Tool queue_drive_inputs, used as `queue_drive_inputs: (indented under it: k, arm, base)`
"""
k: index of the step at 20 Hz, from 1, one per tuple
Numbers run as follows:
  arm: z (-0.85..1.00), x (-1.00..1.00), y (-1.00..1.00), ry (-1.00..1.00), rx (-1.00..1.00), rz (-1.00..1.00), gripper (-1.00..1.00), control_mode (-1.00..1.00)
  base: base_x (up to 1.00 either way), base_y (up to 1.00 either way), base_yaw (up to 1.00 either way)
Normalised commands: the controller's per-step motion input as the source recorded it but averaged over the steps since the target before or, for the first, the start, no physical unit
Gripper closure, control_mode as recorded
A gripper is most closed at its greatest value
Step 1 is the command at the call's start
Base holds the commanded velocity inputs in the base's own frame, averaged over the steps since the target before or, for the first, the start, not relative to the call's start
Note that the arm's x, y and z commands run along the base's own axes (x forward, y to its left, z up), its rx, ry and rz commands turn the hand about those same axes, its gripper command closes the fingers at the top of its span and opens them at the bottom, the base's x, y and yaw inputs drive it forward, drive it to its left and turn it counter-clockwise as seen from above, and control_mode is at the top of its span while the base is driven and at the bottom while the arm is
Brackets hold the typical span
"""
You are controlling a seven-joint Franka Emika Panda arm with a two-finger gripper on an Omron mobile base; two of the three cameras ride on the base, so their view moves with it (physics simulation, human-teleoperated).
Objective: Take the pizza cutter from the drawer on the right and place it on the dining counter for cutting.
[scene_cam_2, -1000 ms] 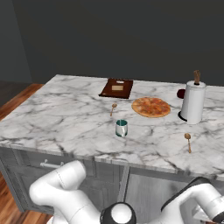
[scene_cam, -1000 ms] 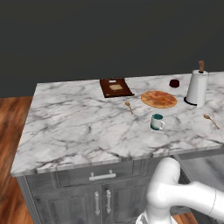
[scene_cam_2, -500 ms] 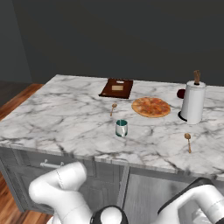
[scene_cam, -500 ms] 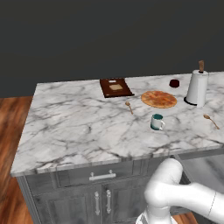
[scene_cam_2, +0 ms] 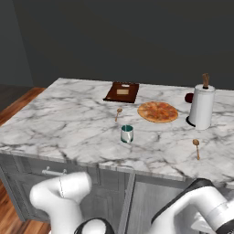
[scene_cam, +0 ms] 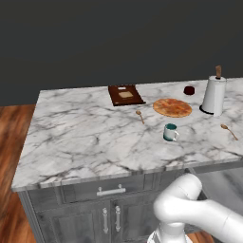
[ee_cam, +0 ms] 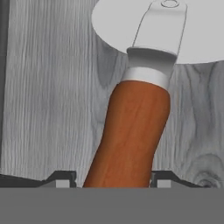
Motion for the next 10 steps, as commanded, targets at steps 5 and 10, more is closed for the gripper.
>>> queue_drive_inputs:
  k: [5,10]
  arm:
    - [0.67,-0.27,0.59,0.00,0.00,-0.04,1.00,-1.00]
    - [0.76,-0.40,0.61,0.00,0.00,-0.04,1.00,-1.00]
  base:
    - [0.00,0.00,0.00]
    - [0.00,0.00,0.00]
